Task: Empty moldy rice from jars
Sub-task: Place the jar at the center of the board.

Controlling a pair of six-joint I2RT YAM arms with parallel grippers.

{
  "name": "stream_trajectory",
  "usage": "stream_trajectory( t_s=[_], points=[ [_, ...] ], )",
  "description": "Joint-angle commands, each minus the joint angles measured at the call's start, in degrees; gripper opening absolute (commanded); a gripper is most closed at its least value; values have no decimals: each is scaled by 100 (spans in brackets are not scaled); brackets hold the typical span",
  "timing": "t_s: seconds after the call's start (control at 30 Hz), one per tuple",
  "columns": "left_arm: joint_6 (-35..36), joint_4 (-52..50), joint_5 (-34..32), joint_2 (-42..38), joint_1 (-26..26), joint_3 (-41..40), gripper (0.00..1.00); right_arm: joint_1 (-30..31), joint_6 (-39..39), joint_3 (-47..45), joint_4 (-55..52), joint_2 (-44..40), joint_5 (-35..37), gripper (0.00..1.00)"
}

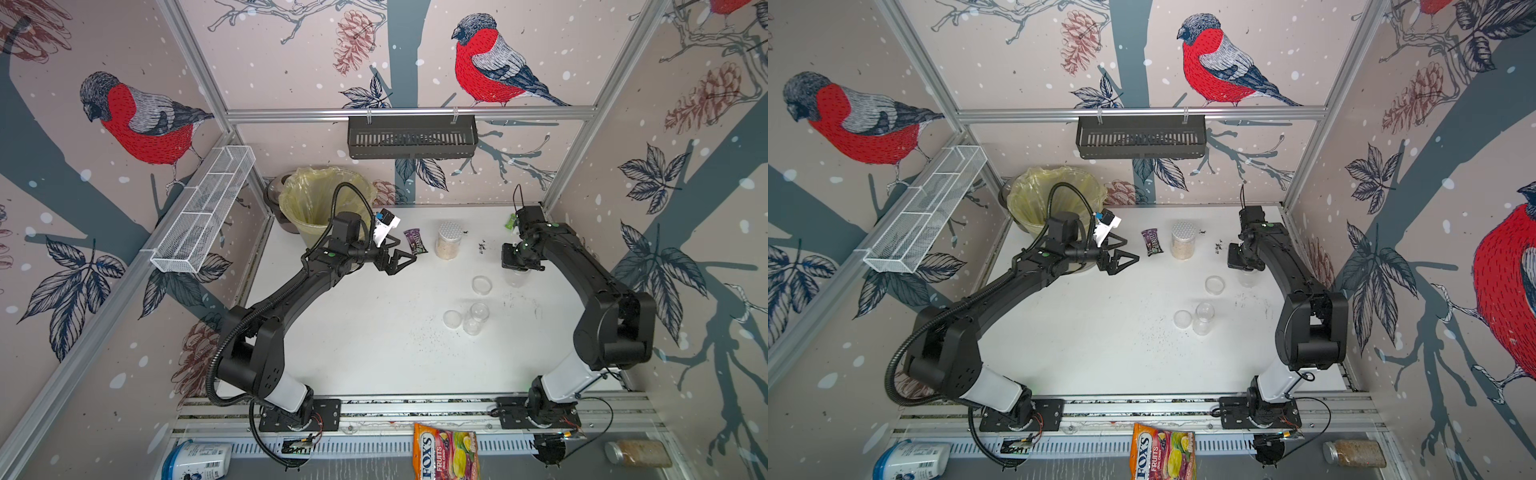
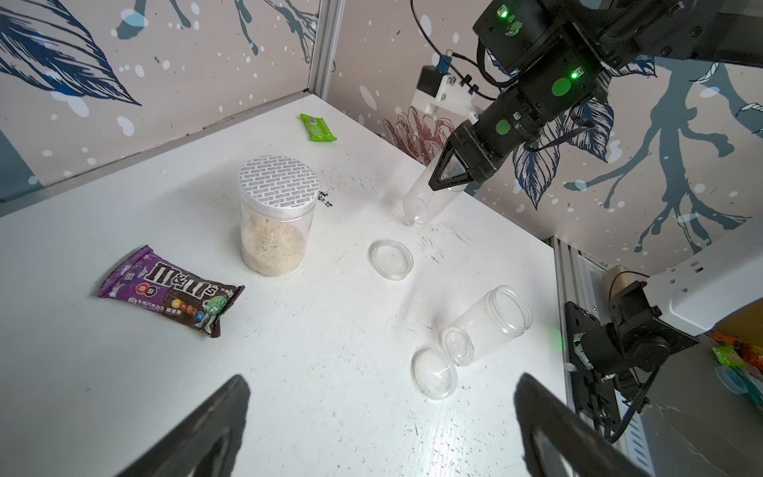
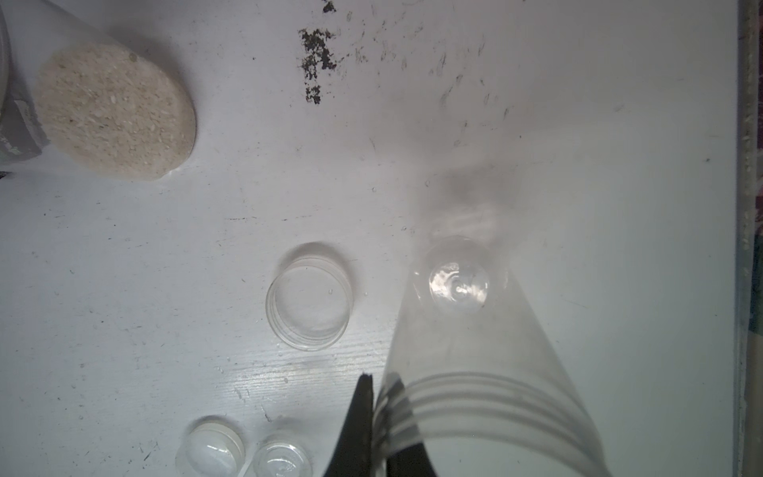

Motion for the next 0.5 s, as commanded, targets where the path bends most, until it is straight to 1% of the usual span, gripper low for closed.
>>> stream_trajectory(
  t_s=[0.0,0.1,0.47],
  points=[
    [169,362,-240,-143,0,-95,99,-8,-138,-58,-8,88,-124,5],
    [228,284,-383,-109,0,-77,99,-15,-195,-198,132,91,-429,5],
    [79,440,-933,-304,0,-136,99,-66,-201,-285,184,124,-651,7]
  ],
)
